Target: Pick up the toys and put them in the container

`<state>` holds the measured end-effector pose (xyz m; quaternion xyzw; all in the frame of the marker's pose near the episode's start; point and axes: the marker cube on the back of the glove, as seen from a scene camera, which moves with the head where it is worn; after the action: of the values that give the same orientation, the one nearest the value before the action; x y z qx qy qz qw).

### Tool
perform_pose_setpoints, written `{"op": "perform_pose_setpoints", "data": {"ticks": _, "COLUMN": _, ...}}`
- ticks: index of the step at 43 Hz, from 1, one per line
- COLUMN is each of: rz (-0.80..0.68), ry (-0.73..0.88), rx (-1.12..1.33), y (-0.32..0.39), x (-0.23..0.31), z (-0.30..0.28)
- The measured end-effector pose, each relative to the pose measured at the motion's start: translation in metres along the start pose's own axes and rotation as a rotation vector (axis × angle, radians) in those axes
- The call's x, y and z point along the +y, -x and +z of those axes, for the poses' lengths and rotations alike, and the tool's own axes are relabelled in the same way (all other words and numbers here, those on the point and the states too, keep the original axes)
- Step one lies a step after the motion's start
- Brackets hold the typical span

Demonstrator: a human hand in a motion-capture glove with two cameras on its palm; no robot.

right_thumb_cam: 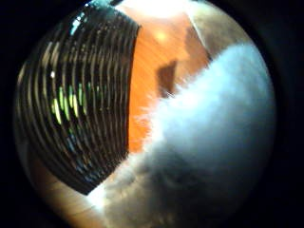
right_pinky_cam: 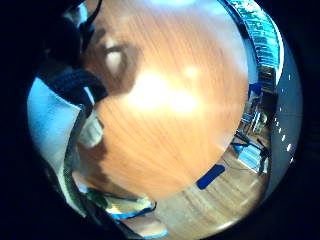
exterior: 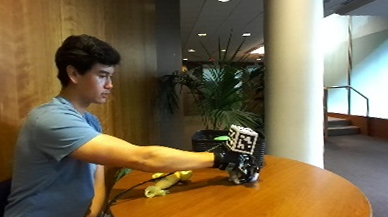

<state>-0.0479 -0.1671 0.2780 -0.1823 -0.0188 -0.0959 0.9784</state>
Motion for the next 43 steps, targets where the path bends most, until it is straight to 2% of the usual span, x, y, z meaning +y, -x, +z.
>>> {"op": "perform_pose_setpoints", "data": {"ticks": 7, "rz": 0.055, "ry": -0.035, "rx": 0.052, "y": -0.013, "x": 0.016, "z": -0.025}}
{"op": "perform_pose_setpoints", "data": {"ticks": 15, "rz": 0.093, "ry": -0.119, "rx": 0.138, "y": -0.031, "x": 0.049, "z": -0.085}}
{"op": "perform_pose_setpoints", "data": {"ticks": 25, "rz": 0.298, "ry": -0.235, "rx": 0.081, "y": -0.034, "x": 0.094, "z": -0.163}}
{"op": "perform_pose_setpoints", "data": {"ticks": 30, "rz": 0.136, "ry": -0.27, "rx": 0.163, "y": -0.026, "x": 0.123, "z": -0.189}}
{"op": "perform_pose_setpoints", "data": {"ticks": 32, "rz": 0.138, "ry": -0.297, "rx": 0.155, "y": -0.014, "x": 0.133, "z": -0.203}}
{"op": "perform_pose_setpoints", "data": {"ticks": 36, "rz": 0.187, "ry": -0.372, "rx": -0.02, "y": 0.032, "x": 0.143, "z": -0.233}}
{"op": "perform_pose_setpoints", "data": {"ticks": 40, "rz": 0.114, "ry": -0.377, "rx": 0.12, "y": 0.05, "x": 0.156, "z": -0.241}}
{"op": "perform_pose_setpoints", "data": {"ticks": 43, "rz": 0.079, "ry": -0.389, "rx": 0.082, "y": 0.077, "x": 0.16, "z": -0.249}}
